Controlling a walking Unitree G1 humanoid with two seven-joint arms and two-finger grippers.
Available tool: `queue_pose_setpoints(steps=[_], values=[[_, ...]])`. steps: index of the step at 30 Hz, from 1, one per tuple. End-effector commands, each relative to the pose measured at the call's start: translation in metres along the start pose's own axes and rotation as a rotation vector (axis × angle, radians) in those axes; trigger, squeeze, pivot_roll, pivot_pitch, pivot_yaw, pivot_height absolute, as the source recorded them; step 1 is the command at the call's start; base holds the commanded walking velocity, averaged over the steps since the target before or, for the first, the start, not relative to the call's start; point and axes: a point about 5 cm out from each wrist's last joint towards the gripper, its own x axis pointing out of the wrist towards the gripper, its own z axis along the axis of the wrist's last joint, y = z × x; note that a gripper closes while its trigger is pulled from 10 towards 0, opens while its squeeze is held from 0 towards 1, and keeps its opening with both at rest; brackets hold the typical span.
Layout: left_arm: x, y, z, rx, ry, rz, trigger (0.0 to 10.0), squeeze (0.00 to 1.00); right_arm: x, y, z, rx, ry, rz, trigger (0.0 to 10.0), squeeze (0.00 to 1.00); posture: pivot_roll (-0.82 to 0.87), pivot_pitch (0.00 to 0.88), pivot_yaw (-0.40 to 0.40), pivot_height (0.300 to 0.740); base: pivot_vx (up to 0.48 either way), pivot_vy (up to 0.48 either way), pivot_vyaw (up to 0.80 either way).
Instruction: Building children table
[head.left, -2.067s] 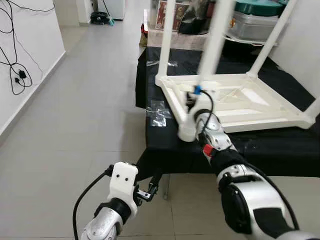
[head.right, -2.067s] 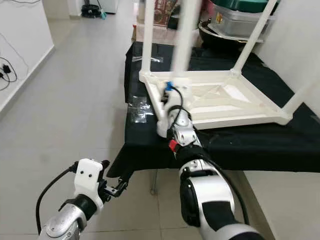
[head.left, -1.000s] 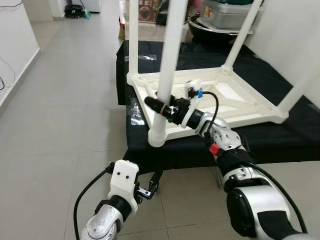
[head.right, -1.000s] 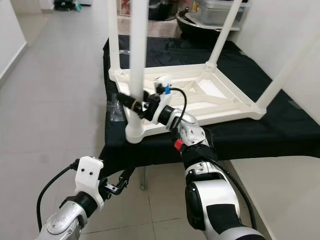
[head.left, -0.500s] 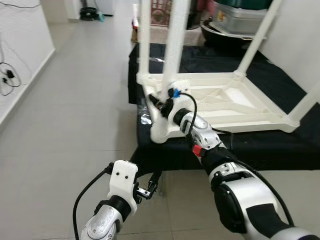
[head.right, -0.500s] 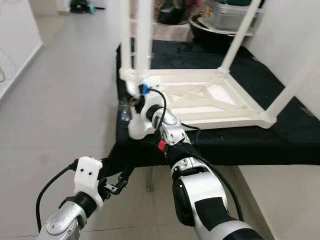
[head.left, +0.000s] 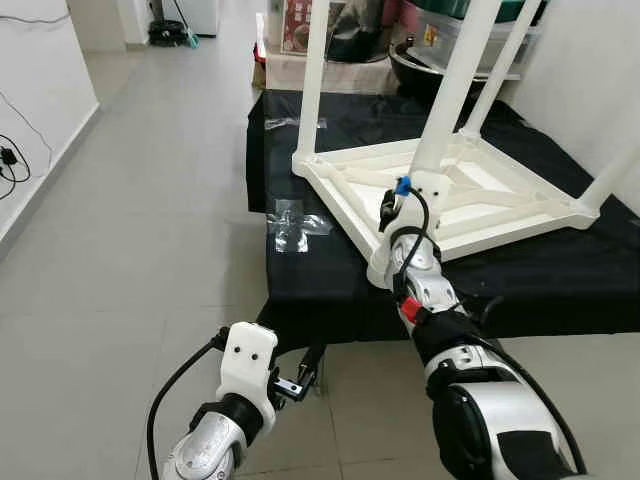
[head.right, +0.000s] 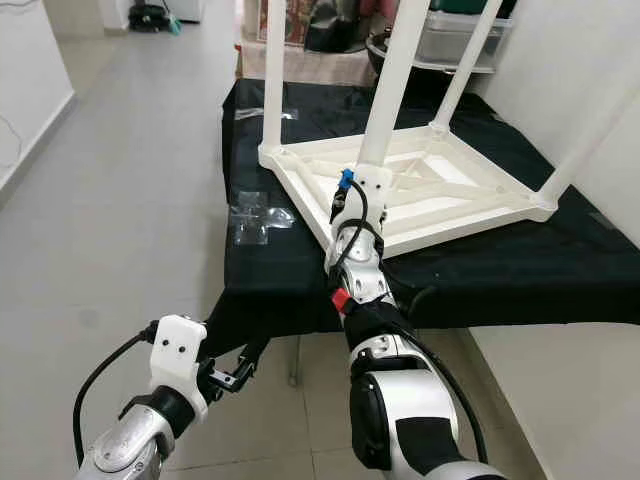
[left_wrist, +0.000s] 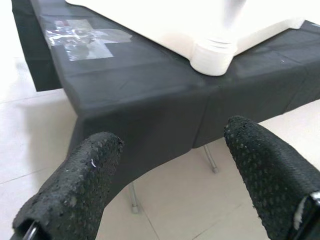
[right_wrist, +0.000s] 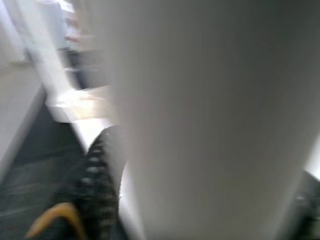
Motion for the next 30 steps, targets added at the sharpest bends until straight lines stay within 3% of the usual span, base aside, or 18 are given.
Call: queue_pose_setpoints(steps=[1, 2, 7, 10, 11, 14, 15, 17, 21, 25, 26, 29, 30], values=[[0.0, -0.001, -0.004, 0.001, 0.018, -0.005, 10.0, 0.0, -0.001, 0.016, 0.008, 0.043, -0.069, 0.17, 10.0, 0.0, 0.09, 0.082, -0.107, 0.74, 0.0, 0.0, 0.0], [0.0, -0.001, -0.004, 0.0, 0.018, -0.004, 10.0, 0.0, -0.001, 0.021, 0.012, 0.073, -0.08, 0.259, 10.0, 0.0, 0.08, 0.084, -0.104, 0.74, 0.0, 0.0, 0.0], [0.0, -0.001, -0.005, -0.002, 0.019, -0.005, 10.0, 0.0, -0.001, 0.024, 0.017, 0.156, -0.094, 0.427, 10.0, 0.0, 0.07, 0.081, -0.103, 0.74, 0.0, 0.0, 0.0], [0.001, -0.002, -0.004, -0.002, 0.018, -0.006, 10.0, 0.0, -0.007, 0.024, 0.011, 0.257, 0.012, 0.723, 10.0, 0.0, 0.08, 0.082, -0.109, 0.74, 0.0, 0.0, 0.0], [0.001, -0.002, -0.004, -0.002, 0.018, -0.006, 10.0, 0.0, -0.007, 0.024, 0.011, 0.257, 0.012, 0.723, 10.0, 0.0, 0.08, 0.082, -0.109, 0.74, 0.0, 0.0, 0.0], [0.0, -0.001, -0.004, -0.003, 0.017, 0.001, 10.0, 0.0, -0.019, 0.03, 0.005, 0.26, 0.087, 1.009, 10.0, 0.0, 0.09, 0.083, -0.108, 0.74, 0.0, 0.0, 0.0], [0.0, -0.001, -0.004, -0.003, 0.017, 0.001, 10.0, 0.0, -0.019, 0.03, 0.005, 0.26, 0.087, 1.009, 10.0, 0.0, 0.09, 0.083, -0.108, 0.74, 0.0, 0.0, 0.0], [0.0, -0.001, -0.004, -0.003, 0.016, 0.004, 10.0, 0.0, -0.025, 0.034, 0.002, 0.219, 0.106, 1.13, 10.0, 0.0, 0.09, 0.087, -0.109, 0.74, 0.0, 0.0, 0.0], [0.0, -0.001, -0.004, -0.003, 0.017, 0.003, 10.0, 0.0, -0.03, 0.041, 0.002, 0.191, 0.108, 1.216, 10.0, 0.0, 0.09, 0.087, -0.109, 0.74, 0.0, 0.0, 0.0], [0.0, 0.0, -0.003, -0.004, 0.017, 0.003, 10.0, 0.0, -0.024, 0.054, 0.002, 0.086, 0.073, 1.1, 10.0, 0.0, 0.09, 0.092, -0.108, 0.74, 0.0, 0.0, 0.0], [0.0, 0.0, -0.003, -0.004, 0.016, 0.004, 10.0, 0.0, -0.019, 0.053, 0.002, 0.027, 0.061, 0.996, 0.0, 0.0, 0.09, 0.093, -0.107, 0.74, 0.0, 0.0, 0.0], [0.0, 0.0, -0.003, -0.005, 0.016, 0.003, 10.0, 0.0, -0.007, 0.045, 0.008, -0.045, 0.026, 0.769, 0.0, 0.0, 0.09, 0.095, -0.106, 0.74, 0.0, 0.0, 0.0], [0.0, 0.0, -0.003, -0.005, 0.016, 0.003, 10.0, 0.0, -0.007, 0.045, 0.008, -0.045, 0.026, 0.769, 0.0, 0.0, 0.09, 0.095, -0.106, 0.74, 0.0, 0.0, 0.0]])
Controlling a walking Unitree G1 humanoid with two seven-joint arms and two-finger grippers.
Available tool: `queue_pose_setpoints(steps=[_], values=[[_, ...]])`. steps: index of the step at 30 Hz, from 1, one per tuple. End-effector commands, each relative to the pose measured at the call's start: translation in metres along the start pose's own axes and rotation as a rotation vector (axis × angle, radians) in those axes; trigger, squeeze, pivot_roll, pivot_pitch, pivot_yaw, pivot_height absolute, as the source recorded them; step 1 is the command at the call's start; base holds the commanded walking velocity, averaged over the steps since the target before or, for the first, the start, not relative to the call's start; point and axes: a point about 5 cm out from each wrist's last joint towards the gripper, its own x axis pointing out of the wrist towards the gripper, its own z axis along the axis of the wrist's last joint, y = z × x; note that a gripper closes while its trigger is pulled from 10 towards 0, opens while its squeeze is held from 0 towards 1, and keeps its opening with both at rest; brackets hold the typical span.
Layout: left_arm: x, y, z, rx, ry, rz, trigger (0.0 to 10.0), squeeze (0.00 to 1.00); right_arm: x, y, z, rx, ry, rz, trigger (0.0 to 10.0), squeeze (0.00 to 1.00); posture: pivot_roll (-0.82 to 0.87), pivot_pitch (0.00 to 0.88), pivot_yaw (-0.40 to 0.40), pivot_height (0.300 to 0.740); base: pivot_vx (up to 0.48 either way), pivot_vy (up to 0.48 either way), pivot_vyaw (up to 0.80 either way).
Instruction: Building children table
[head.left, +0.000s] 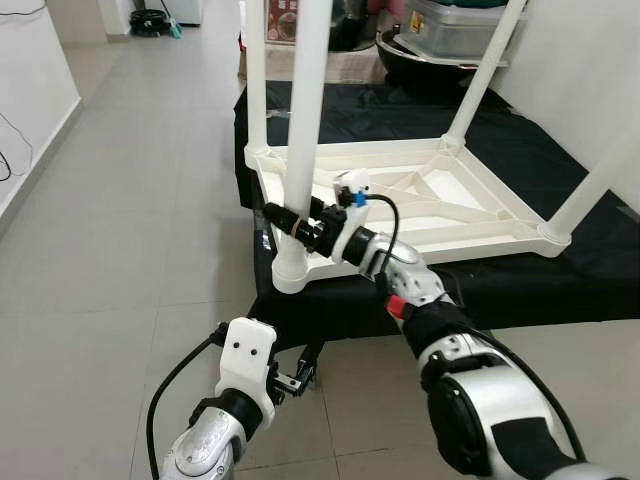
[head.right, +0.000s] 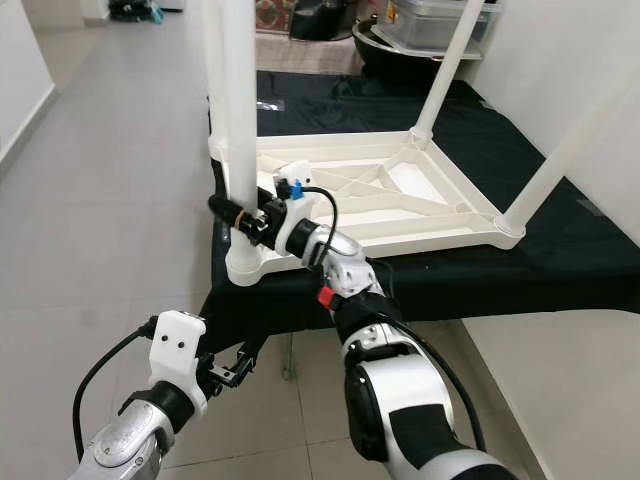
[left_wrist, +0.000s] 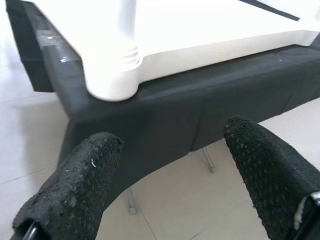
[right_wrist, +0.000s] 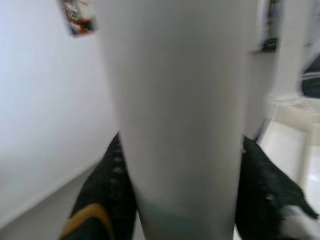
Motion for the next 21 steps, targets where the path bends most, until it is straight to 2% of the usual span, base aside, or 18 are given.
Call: queue_pose_setpoints(steps=[1, 2, 3, 4, 5, 6, 8, 10, 11, 13, 14, 17, 18, 19, 21], values=[[0.0, 0.0, -0.004, -0.005, 0.018, 0.002, 10.0, 0.0, -0.007, -0.022, 0.006, -0.038, -0.014, -0.233, 0.0, 0.0, 0.08, 0.093, -0.106, 0.74, 0.0, 0.0, 0.0], [0.0, 0.0, -0.004, -0.005, 0.018, 0.002, 10.0, 0.0, -0.009, -0.029, 0.008, -0.046, -0.015, -0.313, 0.0, 0.0, 0.08, 0.093, -0.106, 0.74, 0.0, 0.0, 0.0], [0.0, 0.0, -0.004, -0.005, 0.018, 0.002, 10.0, 0.0, -0.009, -0.029, 0.008, -0.046, -0.015, -0.313, 0.0, 0.0, 0.08, 0.093, -0.106, 0.74, 0.0, 0.0, 0.0], [0.001, 0.0, -0.004, -0.005, 0.019, 0.002, 10.0, 0.0, -0.014, -0.037, 0.007, -0.034, -0.004, -0.417, 0.0, 0.0, 0.08, 0.095, -0.107, 0.74, 0.0, 0.0, 0.0], [0.001, 0.0, -0.004, -0.005, 0.019, 0.002, 10.0, 0.0, -0.014, -0.037, 0.007, -0.034, -0.004, -0.417, 0.0, 0.0, 0.08, 0.095, -0.107, 0.74, 0.0, 0.0, 0.0], [0.001, 0.0, -0.004, -0.005, 0.019, 0.001, 10.0, 0.0, -0.017, -0.043, 0.006, -0.027, 0.005, -0.483, 0.0, 0.0, 0.08, 0.095, -0.107, 0.74, 0.0, 0.0, 0.0], [0.001, 0.0, -0.004, -0.003, 0.018, 0.001, 10.0, 0.0, -0.035, -0.062, 0.0, -0.027, 0.036, -0.761, 0.0, 0.0, 0.08, 0.095, -0.106, 0.74, 0.0, 0.0, 0.0], [0.001, 0.0, -0.004, -0.002, 0.017, 0.0, 10.0, 0.0, -0.052, -0.073, -0.007, -0.016, 0.061, -0.992, 0.0, 0.0, 0.08, 0.095, -0.106, 0.74, 0.0, 0.0, 0.0], [0.001, 0.0, -0.004, -0.002, 0.017, 0.0, 10.0, 0.0, -0.052, -0.073, -0.007, -0.016, 0.061, -0.992, 0.0, 0.0, 0.08, 0.095, -0.106, 0.74, 0.0, 0.0, 0.0], [0.001, 0.0, -0.004, -0.002, 0.018, -0.001, 10.0, 0.0, -0.058, -0.074, -0.014, 0.014, 0.082, -1.1, 0.0, 0.0, 0.08, 0.097, -0.103, 0.74, 0.0, 0.0, 0.0], [0.001, 0.0, -0.004, -0.002, 0.018, -0.001, 10.0, 0.0, -0.058, -0.074, -0.014, 0.014, 0.082, -1.1, 0.0, 0.0, 0.08, 0.097, -0.103, 0.74, 0.0, 0.0, 0.0], [0.001, 0.0, -0.004, -0.001, 0.018, -0.002, 10.0, 0.0, -0.052, -0.062, -0.017, 0.019, 0.083, -1.127, 0.0, 0.0, 0.08, 0.096, -0.106, 0.74, 0.0, 0.0, 0.0], [0.001, 0.0, -0.003, 0.0, 0.018, -0.002, 10.0, 0.0, -0.043, -0.053, -0.016, 0.045, 0.059, -1.066, 2.2, 0.0, 0.08, 0.098, -0.104, 0.74, 0.0, 0.0, 0.0], [0.002, 0.0, -0.003, 0.0, 0.018, -0.001, 10.0, 0.0, -0.036, -0.046, -0.015, 0.062, 0.042, -1.024, 2.2, 0.0, 0.08, 0.097, -0.104, 0.74, 0.0, 0.0, 0.0], [0.002, 0.0, -0.003, 0.0, 0.018, -0.001, 10.0, 0.0, -0.036, -0.046, -0.015, 0.062, 0.042, -1.024, 2.2, 0.0, 0.08, 0.097, -0.104, 0.74, 0.0, 0.0, 0.0]])
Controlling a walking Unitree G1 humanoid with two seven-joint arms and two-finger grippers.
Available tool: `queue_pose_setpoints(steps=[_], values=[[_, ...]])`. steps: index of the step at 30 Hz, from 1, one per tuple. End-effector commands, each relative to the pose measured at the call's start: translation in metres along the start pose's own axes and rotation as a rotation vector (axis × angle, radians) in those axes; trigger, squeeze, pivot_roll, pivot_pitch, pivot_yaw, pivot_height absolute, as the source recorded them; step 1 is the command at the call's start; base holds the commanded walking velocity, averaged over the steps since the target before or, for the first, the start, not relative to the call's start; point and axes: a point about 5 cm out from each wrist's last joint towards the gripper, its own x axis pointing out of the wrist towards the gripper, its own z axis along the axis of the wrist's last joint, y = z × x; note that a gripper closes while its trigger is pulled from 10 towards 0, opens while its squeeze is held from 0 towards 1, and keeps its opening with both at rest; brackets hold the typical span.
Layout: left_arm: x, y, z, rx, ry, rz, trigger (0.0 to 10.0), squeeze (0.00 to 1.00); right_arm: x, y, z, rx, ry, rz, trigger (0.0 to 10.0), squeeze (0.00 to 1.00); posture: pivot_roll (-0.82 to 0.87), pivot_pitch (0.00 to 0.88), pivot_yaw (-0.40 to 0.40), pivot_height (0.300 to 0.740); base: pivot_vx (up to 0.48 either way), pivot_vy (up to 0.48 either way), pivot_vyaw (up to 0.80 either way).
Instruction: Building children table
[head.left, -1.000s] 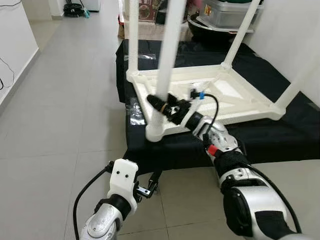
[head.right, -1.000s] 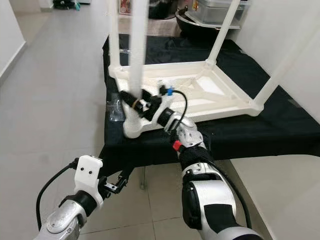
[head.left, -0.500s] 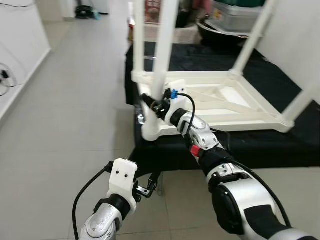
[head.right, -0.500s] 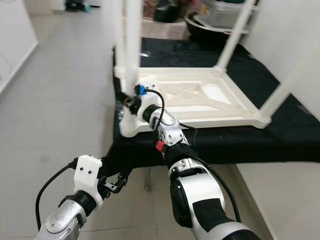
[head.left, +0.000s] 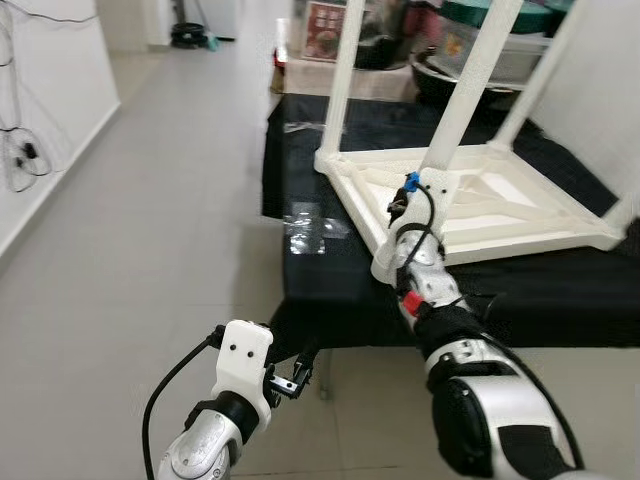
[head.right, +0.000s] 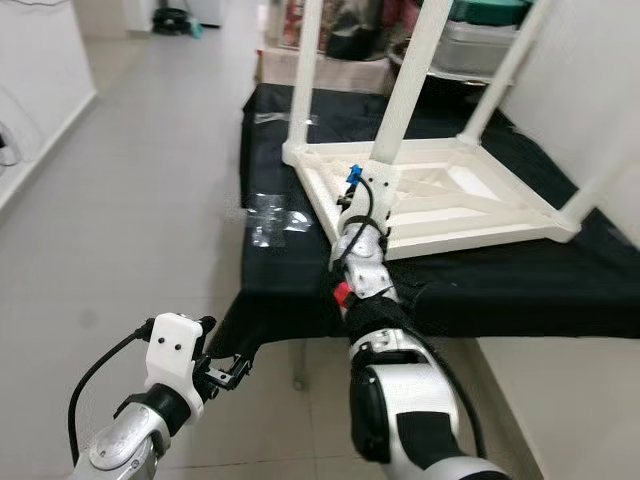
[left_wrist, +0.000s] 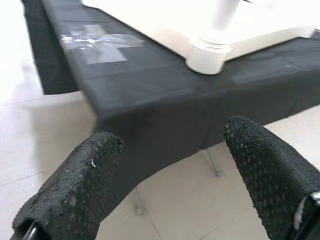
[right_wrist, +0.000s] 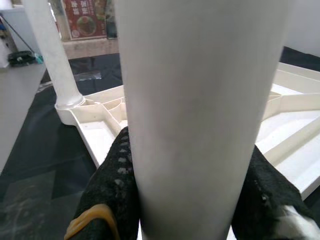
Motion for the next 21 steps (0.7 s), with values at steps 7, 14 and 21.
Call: queue_pose_setpoints(steps=[7, 14, 21], values=[[0.001, -0.002, -0.004, -0.001, 0.018, -0.004, 10.0, 0.0, -0.007, 0.028, 0.016, 0.084, -0.139, 0.357, 10.0, 0.0, 0.08, 0.092, -0.105, 0.74, 0.0, 0.0, 0.0], [0.0, -0.002, -0.005, -0.003, 0.02, -0.004, 10.0, 0.0, -0.011, 0.038, 0.023, 0.07, -0.146, 0.71, 10.0, 0.0, 0.08, 0.083, -0.104, 0.74, 0.0, 0.0, 0.0], [0.0, -0.003, -0.005, -0.001, 0.02, -0.004, 10.0, 0.0, -0.031, 0.041, 0.004, -0.008, 0.031, 1.278, 10.0, 0.0, 0.09, 0.07, -0.112, 0.74, 0.0, 0.0, 0.0]])
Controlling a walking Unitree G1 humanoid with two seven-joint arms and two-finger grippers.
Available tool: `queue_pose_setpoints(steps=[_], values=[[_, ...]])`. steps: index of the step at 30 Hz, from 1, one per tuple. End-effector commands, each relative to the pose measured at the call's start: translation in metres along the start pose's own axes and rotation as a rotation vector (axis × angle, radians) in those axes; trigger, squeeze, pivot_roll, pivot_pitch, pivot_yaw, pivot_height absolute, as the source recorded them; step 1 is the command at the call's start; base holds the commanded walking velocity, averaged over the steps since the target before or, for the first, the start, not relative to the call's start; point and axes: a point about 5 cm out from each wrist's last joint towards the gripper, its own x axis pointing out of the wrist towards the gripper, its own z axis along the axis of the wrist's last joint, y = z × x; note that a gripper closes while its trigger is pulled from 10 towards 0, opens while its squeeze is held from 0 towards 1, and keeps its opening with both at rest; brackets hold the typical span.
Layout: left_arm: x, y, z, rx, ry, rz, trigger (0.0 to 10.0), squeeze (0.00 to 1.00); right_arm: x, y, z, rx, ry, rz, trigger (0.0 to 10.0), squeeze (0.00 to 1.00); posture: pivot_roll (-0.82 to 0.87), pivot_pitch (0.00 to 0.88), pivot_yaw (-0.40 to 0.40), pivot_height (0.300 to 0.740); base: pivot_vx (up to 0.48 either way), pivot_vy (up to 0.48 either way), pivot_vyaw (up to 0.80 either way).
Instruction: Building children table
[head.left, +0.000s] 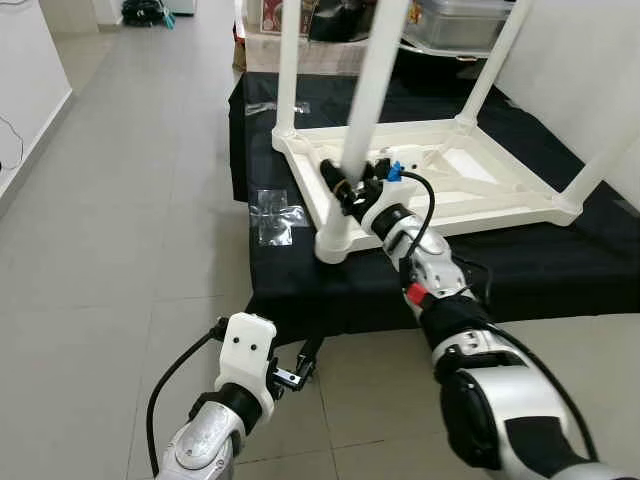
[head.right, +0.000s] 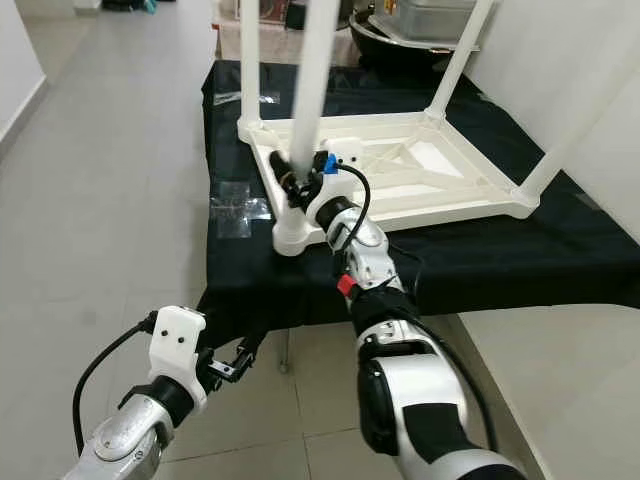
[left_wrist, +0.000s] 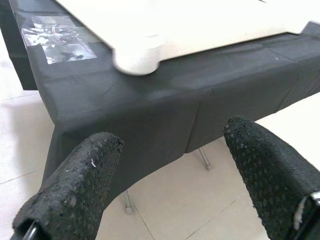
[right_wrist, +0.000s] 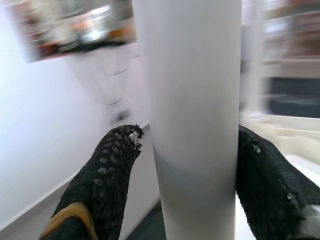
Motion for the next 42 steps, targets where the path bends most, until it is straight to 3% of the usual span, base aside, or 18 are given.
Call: queue_pose_setpoints(steps=[1, 9, 14, 15, 18, 22, 23, 25, 26, 29, 33, 34, 35, 36, 38, 39, 41, 42], values=[[0.0, -0.003, -0.005, 0.0, 0.018, -0.003, 10.0, 0.0, 0.007, 0.022, -0.013, 0.028, 0.08, 0.216, 10.0, 0.0, 0.09, 0.07, -0.113, 0.74, 0.0, 0.0, 0.0], [-0.001, -0.003, -0.006, -0.001, 0.019, -0.004, 10.0, 0.0, 0.023, 0.032, -0.011, -0.01, 0.046, 0.186, 10.0, 0.0, 0.09, 0.063, -0.117, 0.74, 0.0, 0.0, 0.0], [-0.001, -0.004, -0.006, -0.002, 0.019, -0.003, 10.0, 0.0, 0.031, 0.032, -0.01, -0.025, 0.029, 0.05, 10.0, 0.0, 0.09, 0.06, -0.118, 0.74, 0.0, 0.0, 0.0], [-0.001, -0.004, -0.006, -0.003, 0.019, -0.003, 10.0, 0.0, 0.031, 0.03, -0.012, -0.044, 0.041, 0.011, 0.0, 0.0, 0.09, 0.061, -0.119, 0.74, 0.0, 0.0, 0.0], [-0.001, -0.004, -0.006, -0.004, 0.019, -0.003, 10.0, 0.0, 0.028, 0.021, -0.015, -0.066, 0.067, -0.109, 0.0, 0.0, 0.09, 0.061, -0.119, 0.74, 0.0, 0.0, 0.0], [-0.001, -0.004, -0.006, -0.005, 0.02, -0.003, 10.0, 0.0, 0.008, -0.013, -0.019, -0.065, 0.101, -0.555, 0.0, 0.0, 0.08, 0.066, -0.116, 0.74, 0.0, 0.0, 0.0], [-0.001, -0.004, -0.006, -0.005, 0.02, -0.003, 10.0, 0.0, 0.008, -0.013, -0.019, -0.065, 0.101, -0.555, 0.0, 0.0, 0.08, 0.066, -0.116, 0.74, 0.0, 0.0, 0.0], [-0.001, -0.004, -0.006, -0.005, 0.02, -0.005, 10.0, 0.0, -0.01, -0.03, -0.021, -0.08, 0.114, -0.832, 0.0, 0.0, 0.08, 0.07, -0.112, 0.74, 0.0, 0.0, 0.0], [-0.001, -0.004, -0.006, -0.005, 0.02, -0.005, 10.0, 0.0, -0.01, -0.03, -0.021, -0.08, 0.114, -0.832, 0.0, 0.0, 0.08, 0.07, -0.112, 0.74, 0.0, 0.0, 0.0], [-0.001, -0.003, -0.006, -0.003, 0.021, -0.006, 10.0, 0.0, -0.031, -0.037, -0.026, -0.067, 0.098, -1.135, 0.0, 0.0, 0.09, 0.076, -0.111, 0.74, 0.0, 0.0, 0.0], [-0.001, -0.003, -0.005, -0.001, 0.021, -0.006, 10.0, 0.0, -0.026, -0.026, -0.029, -0.047, 0.091, -1.147, 0.0, 0.0, 0.08, 0.079, -0.107, 0.74, 0.0, 0.0, 0.0], [0.0, -0.003, -0.005, -0.001, 0.021, -0.006, 10.0, 0.0, -0.024, -0.023, -0.03, -0.04, 0.088, -1.133, 6.4, 0.0, 0.08, 0.079, -0.107, 0.74, 0.0, 0.0, 0.0], [0.0, -0.003, -0.005, -0.001, 0.021, -0.006, 10.0, 0.0, -0.02, -0.018, -0.03, -0.03, 0.07, -1.111, 10.0, 0.0, 0.08, 0.081, -0.109, 0.74, 0.0, 0.0, 0.0], [0.0, -0.003, -0.005, -0.001, 0.021, -0.006, 10.0, 0.0, -0.014, -0.013, -0.029, -0.017, 0.04, -1.049, 10.0, 0.24, 0.08, 0.082, -0.105, 0.74, 0.0, 0.0, 0.0], [0.0, -0.003, -0.005, -0.002, 0.022, -0.006, 10.0, 0.0, -0.01, -0.009, -0.028, -0.012, 0.021, -1.018, 10.0, 0.24, 0.08, 0.082, -0.105, 0.74, 0.0, 0.0, 0.0], [0.0, -0.003, -0.005, -0.002, 0.021, -0.006, 10.0, 0.0, -0.004, -0.004, -0.027, 0.016, -0.017, -0.944, 10.0, 1.0, 0.08, 0.082, -0.109, 0.74, 0.0, 0.0, 0.0], [0.0, -0.003, -0.005, -0.002, 0.021, -0.005, 10.0, 0.0, 0.0, -0.001, -0.025, 0.034, -0.041, -0.898, 10.0, 1.0, 0.08, 0.083, -0.109, 0.74, 0.0, 0.0, 0.0], [0.0, -0.003, -0.005, -0.002, 0.02, -0.004, 10.0, 0.0, 0.004, 0.0, -0.022, 0.032, -0.063, -0.824, 10.0, 0.65, 0.09, 0.085, -0.11, 0.74, 0.0, 0.0, 0.0]])
